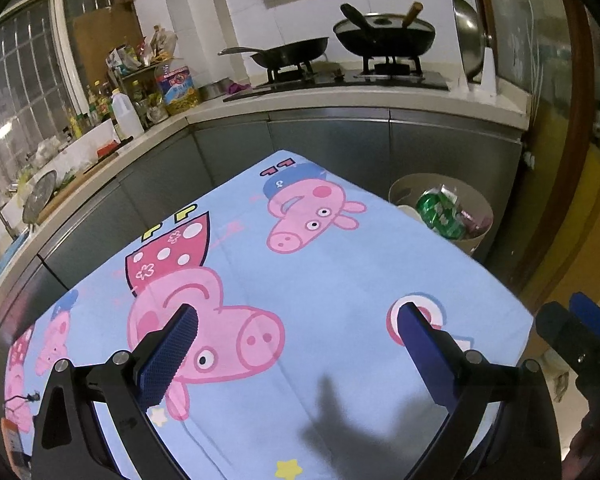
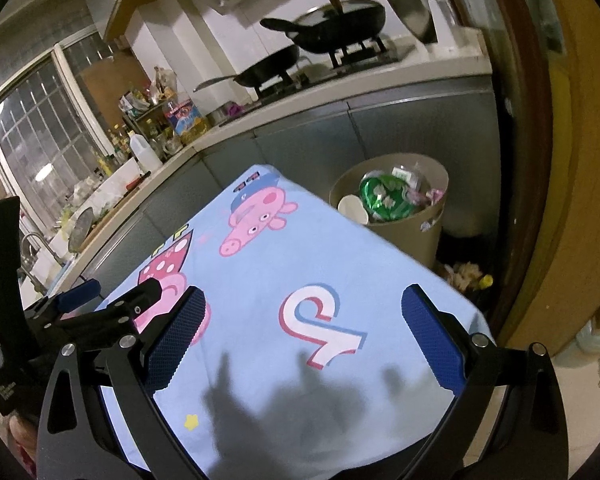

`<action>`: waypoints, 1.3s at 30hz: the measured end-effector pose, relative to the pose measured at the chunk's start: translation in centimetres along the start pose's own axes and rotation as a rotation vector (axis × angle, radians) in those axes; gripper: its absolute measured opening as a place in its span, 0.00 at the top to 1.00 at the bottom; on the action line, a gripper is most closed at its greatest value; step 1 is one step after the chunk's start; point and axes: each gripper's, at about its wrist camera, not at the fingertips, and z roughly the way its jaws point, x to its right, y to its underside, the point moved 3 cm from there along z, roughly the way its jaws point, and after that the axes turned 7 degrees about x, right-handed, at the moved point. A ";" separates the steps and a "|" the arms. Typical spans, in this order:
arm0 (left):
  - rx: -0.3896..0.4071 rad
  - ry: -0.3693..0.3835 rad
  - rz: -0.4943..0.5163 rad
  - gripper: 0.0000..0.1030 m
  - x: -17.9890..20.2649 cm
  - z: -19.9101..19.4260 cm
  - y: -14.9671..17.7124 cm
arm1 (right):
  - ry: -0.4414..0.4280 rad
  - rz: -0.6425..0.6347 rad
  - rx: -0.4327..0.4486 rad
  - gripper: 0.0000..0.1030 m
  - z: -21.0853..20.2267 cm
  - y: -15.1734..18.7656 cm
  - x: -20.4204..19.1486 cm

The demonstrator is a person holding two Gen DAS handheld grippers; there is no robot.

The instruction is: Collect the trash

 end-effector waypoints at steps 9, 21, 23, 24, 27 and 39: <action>0.023 0.008 0.011 0.03 -0.2 -0.6 -0.4 | 0.004 0.003 0.007 0.05 -0.5 -0.7 -0.4; 0.021 0.002 0.008 0.03 -0.5 -0.4 -0.8 | 0.004 0.006 0.003 0.05 -0.5 -0.6 -0.4; 0.020 0.002 0.007 0.03 -0.6 -0.4 -0.8 | 0.004 0.006 0.003 0.05 -0.4 -0.9 -0.4; 0.020 0.001 0.006 0.03 -0.6 -0.4 -0.8 | 0.003 0.007 0.002 0.05 -0.5 -0.7 -0.5; 0.020 0.003 0.007 0.03 -0.6 -0.4 -0.8 | 0.004 0.007 0.002 0.05 -0.5 -0.7 -0.5; 0.006 0.027 -0.004 0.03 -1.3 -0.1 -0.5 | 0.004 0.008 -0.004 0.05 -0.5 -0.6 -0.8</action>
